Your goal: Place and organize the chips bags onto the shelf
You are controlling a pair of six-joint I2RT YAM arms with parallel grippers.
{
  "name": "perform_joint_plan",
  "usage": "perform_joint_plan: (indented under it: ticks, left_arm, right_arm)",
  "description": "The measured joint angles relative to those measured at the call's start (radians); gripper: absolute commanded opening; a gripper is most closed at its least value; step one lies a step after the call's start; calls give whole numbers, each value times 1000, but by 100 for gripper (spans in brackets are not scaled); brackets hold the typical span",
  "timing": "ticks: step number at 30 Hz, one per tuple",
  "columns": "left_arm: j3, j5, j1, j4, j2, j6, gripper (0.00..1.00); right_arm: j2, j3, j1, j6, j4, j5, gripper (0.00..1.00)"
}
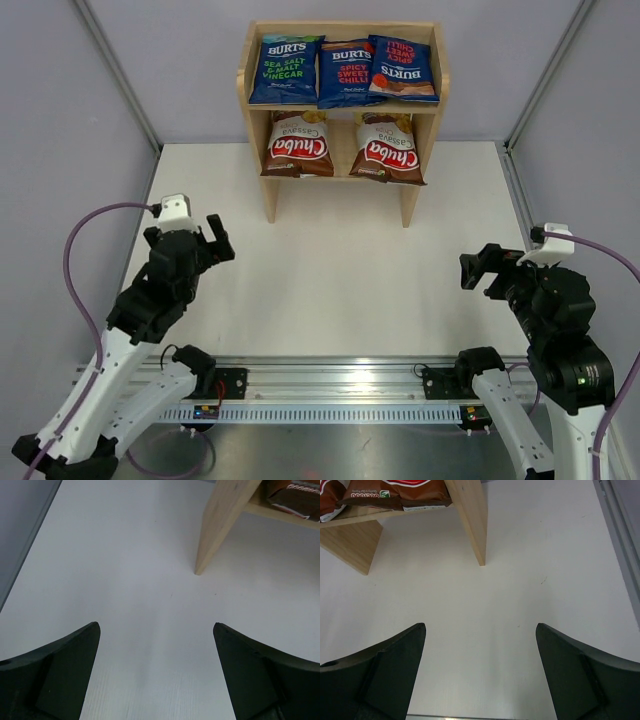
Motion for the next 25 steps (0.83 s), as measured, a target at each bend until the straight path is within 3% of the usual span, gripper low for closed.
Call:
perform_joint_plan:
  ticks: [4, 13, 19, 25]
  left_arm:
    - [-8, 79, 128, -9, -21, 19, 99]
    - [13, 87, 140, -47, -258, 137, 99]
    - [-43, 108, 165, -31, -246, 158, 99]
    - [-72, 187, 274, -21, -235, 159, 99]
  right_arm:
    - [0, 0, 0, -9, -6, 0, 99]
    - [-14, 0, 0, -14, -8, -2, 99]
    - [-14, 0, 0, -14, -8, -2, 99]
    - [-14, 0, 0, -14, -8, -2, 100]
